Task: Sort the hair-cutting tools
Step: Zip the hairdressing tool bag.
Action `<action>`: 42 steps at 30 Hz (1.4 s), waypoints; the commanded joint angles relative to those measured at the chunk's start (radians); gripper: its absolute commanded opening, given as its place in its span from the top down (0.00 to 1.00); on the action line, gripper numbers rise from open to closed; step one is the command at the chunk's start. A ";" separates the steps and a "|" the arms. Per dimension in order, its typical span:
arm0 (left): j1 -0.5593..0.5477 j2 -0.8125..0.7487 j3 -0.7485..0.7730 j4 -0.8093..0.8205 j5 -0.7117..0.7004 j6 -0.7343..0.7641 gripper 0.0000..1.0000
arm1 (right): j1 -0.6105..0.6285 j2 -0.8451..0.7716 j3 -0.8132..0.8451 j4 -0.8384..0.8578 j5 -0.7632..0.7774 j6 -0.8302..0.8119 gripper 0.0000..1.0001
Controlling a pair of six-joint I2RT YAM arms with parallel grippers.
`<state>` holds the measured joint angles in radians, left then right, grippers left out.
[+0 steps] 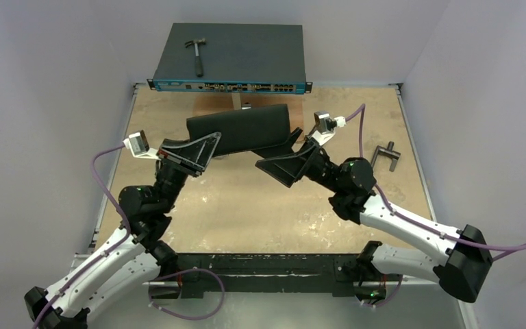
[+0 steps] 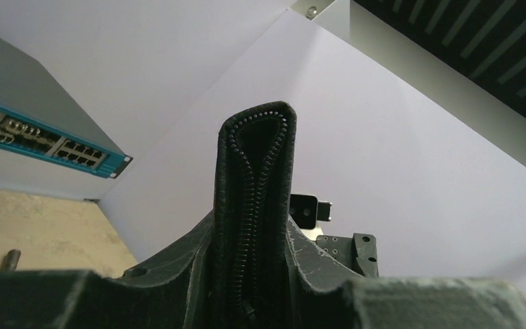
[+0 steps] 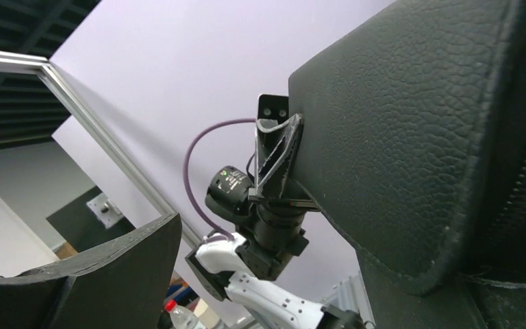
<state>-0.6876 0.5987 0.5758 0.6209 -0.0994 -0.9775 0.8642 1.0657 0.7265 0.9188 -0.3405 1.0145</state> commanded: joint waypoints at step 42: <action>-0.004 0.075 0.052 0.235 0.091 -0.052 1.00 | -0.093 0.124 0.083 0.185 -0.127 0.146 0.01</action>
<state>-0.6842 0.6708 0.6205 0.7235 -0.0799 -0.9741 0.7776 1.1645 0.7357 1.0531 -0.4641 1.1748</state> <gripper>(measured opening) 0.286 0.987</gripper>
